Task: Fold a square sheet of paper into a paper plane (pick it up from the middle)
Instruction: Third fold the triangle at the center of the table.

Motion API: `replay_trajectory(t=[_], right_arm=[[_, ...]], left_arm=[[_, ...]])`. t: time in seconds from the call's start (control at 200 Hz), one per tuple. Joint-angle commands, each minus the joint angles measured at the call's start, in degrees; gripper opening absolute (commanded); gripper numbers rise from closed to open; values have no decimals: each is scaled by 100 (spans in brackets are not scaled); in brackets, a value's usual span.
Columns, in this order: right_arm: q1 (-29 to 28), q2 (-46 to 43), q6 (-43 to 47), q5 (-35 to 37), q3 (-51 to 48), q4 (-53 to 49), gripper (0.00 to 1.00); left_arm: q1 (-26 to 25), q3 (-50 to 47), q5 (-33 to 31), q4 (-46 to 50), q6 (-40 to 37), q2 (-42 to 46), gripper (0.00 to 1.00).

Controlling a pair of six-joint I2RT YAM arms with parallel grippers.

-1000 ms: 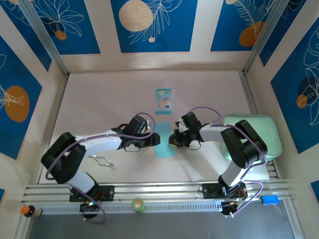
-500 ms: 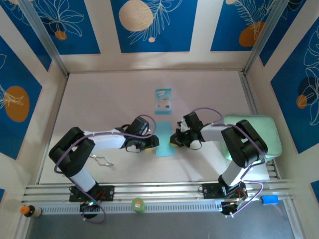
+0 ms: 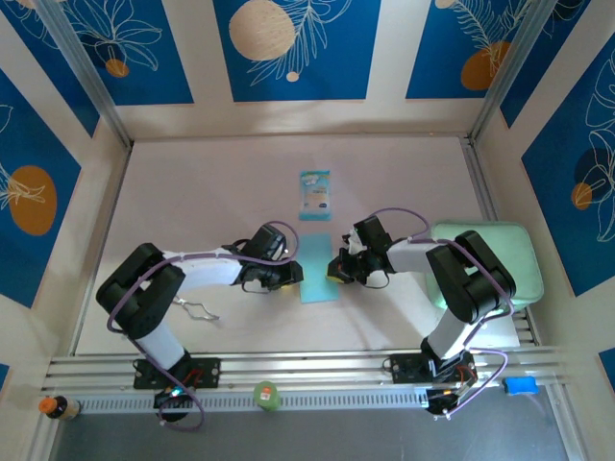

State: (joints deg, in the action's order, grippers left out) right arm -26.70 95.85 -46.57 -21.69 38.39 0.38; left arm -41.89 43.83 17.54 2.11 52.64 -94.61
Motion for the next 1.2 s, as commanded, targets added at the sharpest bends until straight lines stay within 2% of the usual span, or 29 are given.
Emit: replay_trajectory(t=[0.0, 0.26, 0.555, 0.72, 1.195], right_arm=[[42, 180, -35, 130, -160, -199, 2], [42, 207, -37, 102, -157, -179, 2], [44, 205, -26, 111, -154, -214, 1], [50, 197, -27, 112, -141, -214, 1], [44, 206, -26, 95, -164, -200, 1]], left_arm=[[-39, 208, -9, -176, -40, -32, 34], [-38, 108, 19, -466, 27, 38, 32], [-38, 178, -47, -176, 43, -144, 32], [-38, 169, 166, -405, 83, -315, 32], [-39, 73, 347, -685, 153, -392, 24]])
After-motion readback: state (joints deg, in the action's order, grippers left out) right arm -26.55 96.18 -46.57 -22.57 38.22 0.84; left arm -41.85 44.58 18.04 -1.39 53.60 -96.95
